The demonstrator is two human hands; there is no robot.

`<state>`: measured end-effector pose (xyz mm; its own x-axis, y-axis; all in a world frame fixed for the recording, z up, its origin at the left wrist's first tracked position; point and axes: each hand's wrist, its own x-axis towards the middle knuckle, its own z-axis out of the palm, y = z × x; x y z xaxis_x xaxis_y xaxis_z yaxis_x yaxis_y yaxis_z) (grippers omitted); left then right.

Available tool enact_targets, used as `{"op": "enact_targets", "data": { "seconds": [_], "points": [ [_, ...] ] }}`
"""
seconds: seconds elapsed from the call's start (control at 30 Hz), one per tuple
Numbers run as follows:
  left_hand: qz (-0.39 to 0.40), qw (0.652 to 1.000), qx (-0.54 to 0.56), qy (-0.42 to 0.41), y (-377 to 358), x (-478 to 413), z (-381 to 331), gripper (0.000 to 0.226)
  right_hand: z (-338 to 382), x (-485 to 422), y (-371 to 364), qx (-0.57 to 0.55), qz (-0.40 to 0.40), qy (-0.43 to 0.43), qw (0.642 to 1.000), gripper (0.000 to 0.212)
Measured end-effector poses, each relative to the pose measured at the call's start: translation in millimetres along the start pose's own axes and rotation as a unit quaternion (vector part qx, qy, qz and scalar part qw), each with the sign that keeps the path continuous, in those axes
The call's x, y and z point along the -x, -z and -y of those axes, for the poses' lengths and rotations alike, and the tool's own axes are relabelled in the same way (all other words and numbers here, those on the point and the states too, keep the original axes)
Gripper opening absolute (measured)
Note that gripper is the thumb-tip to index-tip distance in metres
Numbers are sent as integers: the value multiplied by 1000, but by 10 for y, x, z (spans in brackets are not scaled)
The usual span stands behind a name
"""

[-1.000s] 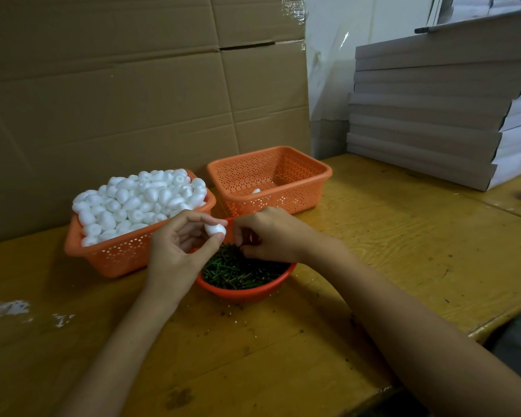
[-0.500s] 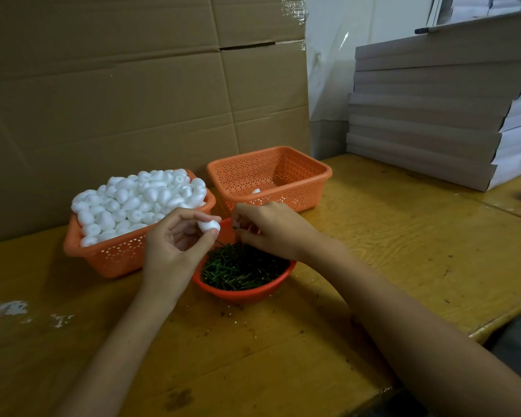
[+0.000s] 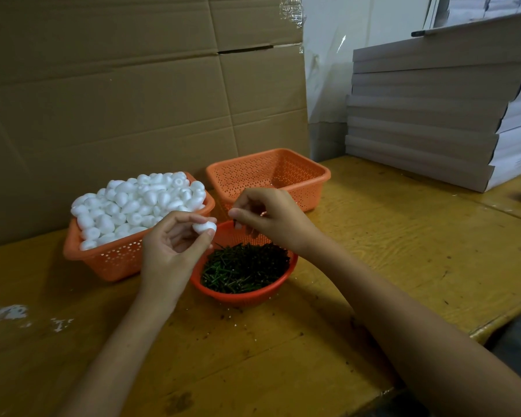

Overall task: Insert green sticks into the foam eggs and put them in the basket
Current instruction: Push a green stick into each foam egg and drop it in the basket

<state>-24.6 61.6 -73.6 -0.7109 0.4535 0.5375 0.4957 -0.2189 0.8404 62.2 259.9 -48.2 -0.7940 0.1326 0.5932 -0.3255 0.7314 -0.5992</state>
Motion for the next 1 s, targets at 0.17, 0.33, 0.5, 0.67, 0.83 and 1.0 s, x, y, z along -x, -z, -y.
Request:
{"op": "enact_targets", "data": {
  "seconds": [0.17,0.33,0.5,0.67,0.83,1.0],
  "points": [
    [-11,1000,23,11,6,-9,12,27,-10,-8,0,-108,28,-27,993,7],
    [-11,1000,19,12,41,-21,36,27,5,-4,6,-158,37,-39,986,6],
    [-10,999,30,11,37,-14,42,26,20,8,3,-163,47,-34,985,9],
    [-10,999,39,12,41,-14,35,29,34,19,-17,-163,50,-30,985,9],
    [-6,999,45,10,38,-19,26,31,37,16,-16,-164,48,-30,985,9],
    [-4,999,42,4,15,-10,13,30,40,27,-45,-120,39,-4,992,12]
  ]
}}
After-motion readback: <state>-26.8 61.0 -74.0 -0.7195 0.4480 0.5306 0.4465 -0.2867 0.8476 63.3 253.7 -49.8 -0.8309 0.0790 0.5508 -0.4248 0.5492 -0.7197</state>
